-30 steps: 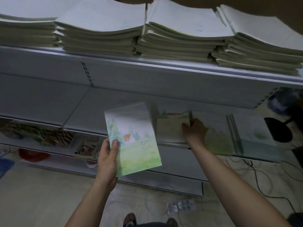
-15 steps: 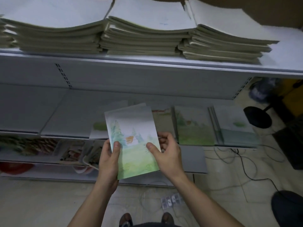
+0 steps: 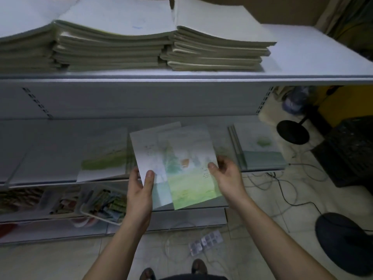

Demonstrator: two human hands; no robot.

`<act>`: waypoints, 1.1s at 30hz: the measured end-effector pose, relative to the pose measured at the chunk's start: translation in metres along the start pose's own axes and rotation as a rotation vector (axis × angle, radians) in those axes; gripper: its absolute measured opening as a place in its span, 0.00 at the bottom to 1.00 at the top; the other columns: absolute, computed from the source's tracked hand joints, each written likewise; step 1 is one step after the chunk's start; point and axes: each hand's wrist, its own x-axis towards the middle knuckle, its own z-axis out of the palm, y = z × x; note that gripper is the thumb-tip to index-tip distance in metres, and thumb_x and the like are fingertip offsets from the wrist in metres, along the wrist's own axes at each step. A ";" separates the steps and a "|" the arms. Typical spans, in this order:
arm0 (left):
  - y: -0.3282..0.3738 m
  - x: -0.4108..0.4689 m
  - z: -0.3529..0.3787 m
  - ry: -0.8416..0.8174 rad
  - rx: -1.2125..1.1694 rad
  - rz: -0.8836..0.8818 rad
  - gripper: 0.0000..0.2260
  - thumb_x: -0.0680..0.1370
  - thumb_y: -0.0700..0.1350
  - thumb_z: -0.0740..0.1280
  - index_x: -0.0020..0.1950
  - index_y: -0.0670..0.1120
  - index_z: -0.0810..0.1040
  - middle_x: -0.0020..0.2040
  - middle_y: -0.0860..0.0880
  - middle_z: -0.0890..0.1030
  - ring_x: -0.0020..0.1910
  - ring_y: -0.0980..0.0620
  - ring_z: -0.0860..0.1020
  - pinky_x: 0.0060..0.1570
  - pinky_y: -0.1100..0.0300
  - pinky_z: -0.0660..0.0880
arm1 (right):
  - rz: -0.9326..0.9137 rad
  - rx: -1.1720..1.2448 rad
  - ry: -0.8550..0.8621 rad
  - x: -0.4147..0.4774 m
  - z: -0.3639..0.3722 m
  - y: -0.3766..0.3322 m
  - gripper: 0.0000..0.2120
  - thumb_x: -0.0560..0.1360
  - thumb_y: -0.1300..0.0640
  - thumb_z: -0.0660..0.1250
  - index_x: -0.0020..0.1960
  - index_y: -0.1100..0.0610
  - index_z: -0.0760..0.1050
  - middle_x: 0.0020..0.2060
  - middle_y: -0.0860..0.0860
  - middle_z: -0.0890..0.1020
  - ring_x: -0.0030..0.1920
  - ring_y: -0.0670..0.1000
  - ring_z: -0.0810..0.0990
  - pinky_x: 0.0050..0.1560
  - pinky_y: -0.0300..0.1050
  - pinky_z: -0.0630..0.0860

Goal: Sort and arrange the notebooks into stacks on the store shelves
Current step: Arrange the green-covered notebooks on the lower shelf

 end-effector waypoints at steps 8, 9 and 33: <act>-0.003 0.002 0.008 0.110 -0.012 0.043 0.15 0.85 0.47 0.62 0.72 0.50 0.70 0.64 0.49 0.81 0.61 0.47 0.81 0.58 0.51 0.78 | 0.072 -0.144 0.222 0.085 -0.062 0.011 0.13 0.79 0.56 0.69 0.59 0.63 0.81 0.52 0.56 0.84 0.51 0.55 0.82 0.41 0.39 0.74; -0.003 0.002 0.009 0.117 -0.018 0.045 0.15 0.85 0.46 0.62 0.72 0.51 0.71 0.64 0.49 0.81 0.62 0.47 0.81 0.60 0.49 0.78 | 0.078 -0.177 0.226 0.092 -0.062 0.011 0.13 0.78 0.56 0.69 0.59 0.62 0.81 0.52 0.54 0.84 0.51 0.53 0.82 0.46 0.39 0.74; -0.003 -0.018 0.055 0.007 -0.024 -0.008 0.14 0.80 0.44 0.70 0.64 0.51 0.73 0.57 0.47 0.83 0.51 0.46 0.86 0.48 0.50 0.84 | -0.111 0.004 0.025 -0.016 -0.008 0.007 0.12 0.74 0.57 0.75 0.55 0.48 0.76 0.47 0.45 0.86 0.47 0.43 0.85 0.45 0.44 0.83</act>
